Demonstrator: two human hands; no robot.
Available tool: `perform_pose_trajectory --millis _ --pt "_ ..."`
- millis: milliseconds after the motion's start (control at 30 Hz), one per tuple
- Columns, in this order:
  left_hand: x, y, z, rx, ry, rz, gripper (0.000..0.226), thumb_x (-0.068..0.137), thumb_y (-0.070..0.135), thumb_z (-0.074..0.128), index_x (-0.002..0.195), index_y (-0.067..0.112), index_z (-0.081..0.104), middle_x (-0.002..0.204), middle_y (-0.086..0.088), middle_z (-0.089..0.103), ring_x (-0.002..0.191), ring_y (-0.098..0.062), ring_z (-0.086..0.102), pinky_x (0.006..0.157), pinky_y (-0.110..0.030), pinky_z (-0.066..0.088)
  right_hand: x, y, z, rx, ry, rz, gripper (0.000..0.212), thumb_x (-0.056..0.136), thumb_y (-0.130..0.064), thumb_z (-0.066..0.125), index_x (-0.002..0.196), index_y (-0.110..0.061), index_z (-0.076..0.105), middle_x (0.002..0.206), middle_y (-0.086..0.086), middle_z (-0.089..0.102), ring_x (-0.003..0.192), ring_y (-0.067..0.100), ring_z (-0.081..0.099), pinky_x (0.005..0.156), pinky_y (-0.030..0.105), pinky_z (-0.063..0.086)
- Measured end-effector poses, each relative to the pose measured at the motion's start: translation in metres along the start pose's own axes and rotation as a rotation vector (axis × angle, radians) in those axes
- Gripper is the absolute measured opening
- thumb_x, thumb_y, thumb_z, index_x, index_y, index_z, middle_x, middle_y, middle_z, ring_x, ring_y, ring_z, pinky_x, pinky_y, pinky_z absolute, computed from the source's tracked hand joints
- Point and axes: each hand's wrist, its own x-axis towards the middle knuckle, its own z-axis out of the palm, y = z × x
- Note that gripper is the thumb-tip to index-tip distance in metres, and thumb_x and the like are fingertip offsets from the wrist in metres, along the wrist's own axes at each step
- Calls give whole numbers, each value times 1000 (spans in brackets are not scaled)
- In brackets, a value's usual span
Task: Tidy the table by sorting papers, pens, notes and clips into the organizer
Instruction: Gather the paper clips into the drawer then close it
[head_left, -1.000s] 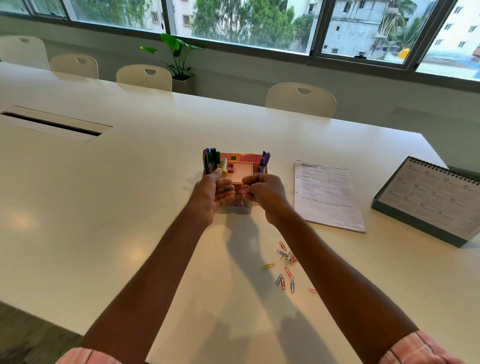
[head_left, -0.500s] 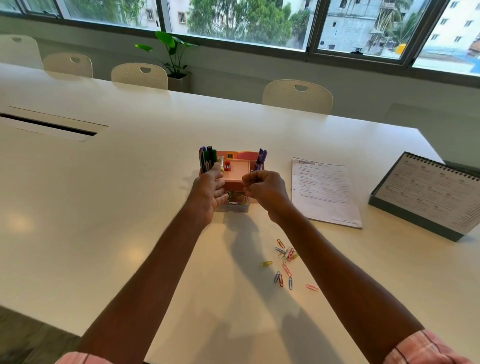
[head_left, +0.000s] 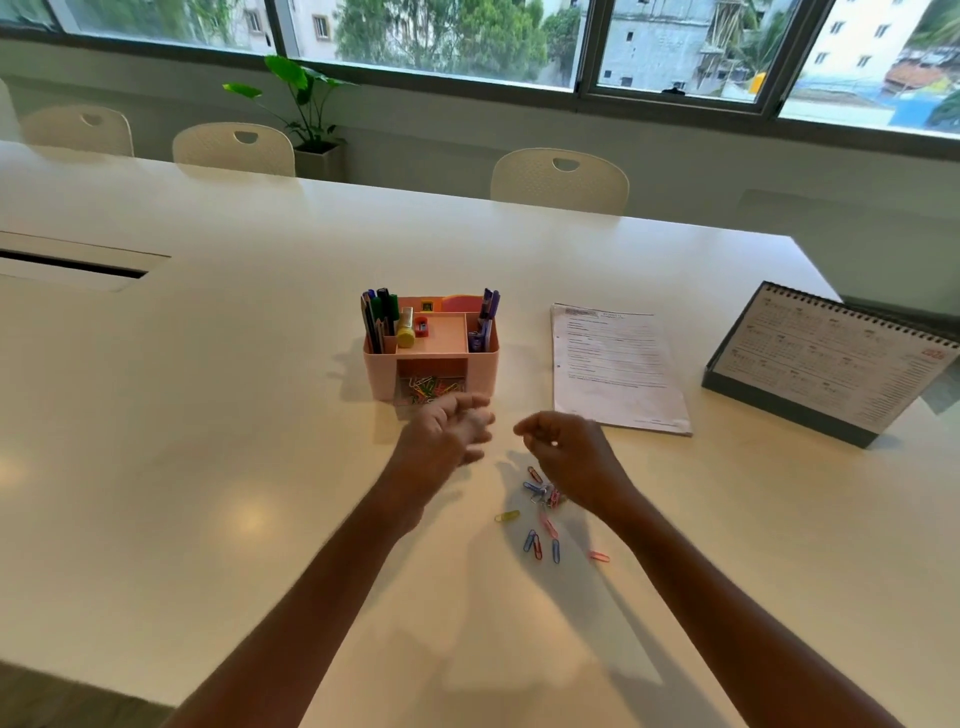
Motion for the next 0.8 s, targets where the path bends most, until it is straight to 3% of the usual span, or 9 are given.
perform_pose_trajectory --millis 100,167,267,500,633,733,800 --pt "-11 -14 3 396 -157 -43 40 96 31 74 135 27 64 120 2 69 103 -18 69 79 -33 62 -28 22 -2 -286 -100 -59 30 103 -15 60 131 -21 71 136 -3 66 117 12 63 96 29 55" --pt "-14 -25 7 655 -227 -63 58 87 34 84 140 28 60 128 3 62 107 -13 63 84 -31 58 -46 32 -2 -408 -148 -98 37 102 -18 61 139 -24 65 147 -1 58 132 17 56 100 33 56" --pt "-19 -41 17 828 -269 -53 76 80 31 90 148 25 55 136 2 52 110 -11 56 94 -30 55 -69 34 -1 -508 -178 -153 47 100 -24 67 146 -25 59 155 1 50 141 17 45 104 35 55" --pt "-25 -53 35 950 -228 67 72 85 29 85 150 26 54 135 3 51 116 -16 58 95 -31 56 -92 31 0 -443 -211 -225 39 103 -29 62 141 -26 63 142 -4 60 128 8 53 98 26 56" --pt "-24 -54 34 971 -211 94 72 85 29 86 150 27 54 135 3 54 114 -17 60 96 -34 57 -96 32 -19 -356 -164 -118 46 98 -32 71 143 -31 60 142 -9 58 125 6 56 100 30 56" --pt "-24 -54 30 966 -185 92 71 85 26 86 149 26 54 135 2 55 113 -16 60 97 -32 57 -98 47 -38 -432 -129 83 54 95 -21 75 146 -27 57 138 -4 55 125 14 56 101 33 55" --pt "-23 -56 29 936 -170 116 65 86 24 85 145 26 58 130 3 57 105 -10 58 94 -29 57 -100 55 -44 -533 -115 174 47 95 -9 67 140 -21 60 130 1 57 119 19 58 95 33 56"
